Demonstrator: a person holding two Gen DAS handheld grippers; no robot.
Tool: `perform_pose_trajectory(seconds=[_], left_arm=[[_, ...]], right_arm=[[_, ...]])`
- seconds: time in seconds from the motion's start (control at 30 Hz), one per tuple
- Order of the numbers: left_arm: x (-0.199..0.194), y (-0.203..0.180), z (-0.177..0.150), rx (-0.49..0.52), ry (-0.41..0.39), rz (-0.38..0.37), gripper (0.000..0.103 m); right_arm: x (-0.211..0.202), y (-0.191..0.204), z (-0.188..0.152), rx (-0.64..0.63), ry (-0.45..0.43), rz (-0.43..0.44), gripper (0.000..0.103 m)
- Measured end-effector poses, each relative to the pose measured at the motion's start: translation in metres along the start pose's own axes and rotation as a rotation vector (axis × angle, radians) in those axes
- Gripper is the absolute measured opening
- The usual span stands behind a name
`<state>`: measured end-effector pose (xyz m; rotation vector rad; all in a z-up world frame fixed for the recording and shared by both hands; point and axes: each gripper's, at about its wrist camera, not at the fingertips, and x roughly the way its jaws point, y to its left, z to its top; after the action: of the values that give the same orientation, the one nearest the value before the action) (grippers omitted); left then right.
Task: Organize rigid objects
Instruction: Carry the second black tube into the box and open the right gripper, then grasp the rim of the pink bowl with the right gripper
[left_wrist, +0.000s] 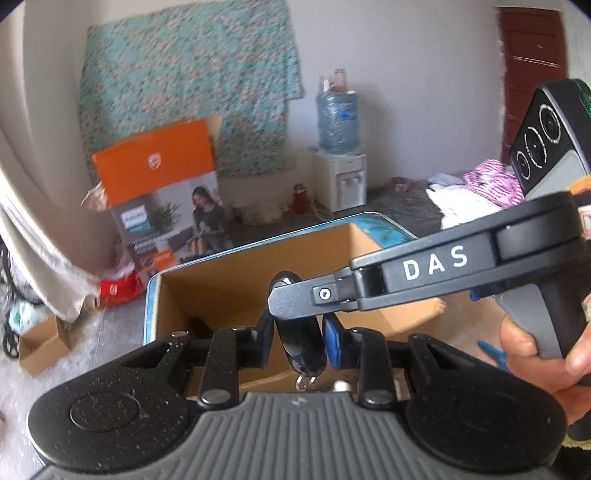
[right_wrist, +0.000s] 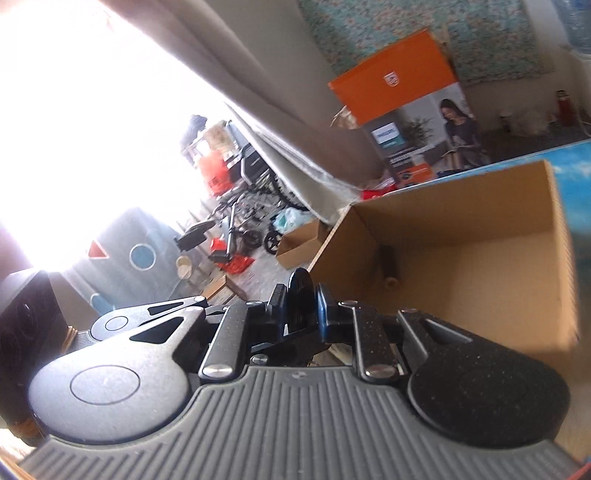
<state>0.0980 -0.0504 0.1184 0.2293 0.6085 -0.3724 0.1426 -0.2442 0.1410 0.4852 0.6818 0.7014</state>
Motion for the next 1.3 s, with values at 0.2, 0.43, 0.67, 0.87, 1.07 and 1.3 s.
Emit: perform_pose_trajectory(seconds=[0.2, 0.43, 0.67, 0.87, 1.07, 1.3], left_arm=[[0.049, 0.045, 0.018, -0.085, 0.138, -0.013, 0.03], [0.112, 0.077, 0.009, -0.148, 0.323, -0.023, 0.03], [0.135, 0.085, -0.005, -0.144, 0.423, 0.011, 0.033], [0.134, 0.089, -0.004, -0.145, 0.413, 0.03, 0.042], [0.118, 0.09, 0.0, -0.163, 0.354, 0.033, 0.047], [0.078, 0.085, 0.006, -0.191, 0.248, 0.014, 0.052]], right_arm=[[0.066, -0.013, 0.046, 0.065, 0.13, 0.027, 0.015], [0.143, -0.056, 0.052, 0.208, 0.321, 0.004, 0.015], [0.2, -0.085, 0.041, 0.319, 0.478, -0.013, 0.017], [0.229, -0.098, 0.037, 0.398, 0.532, -0.035, 0.017], [0.216, -0.097, 0.041, 0.423, 0.473, -0.007, 0.018], [0.155, -0.09, 0.05, 0.398, 0.342, 0.019, 0.018]])
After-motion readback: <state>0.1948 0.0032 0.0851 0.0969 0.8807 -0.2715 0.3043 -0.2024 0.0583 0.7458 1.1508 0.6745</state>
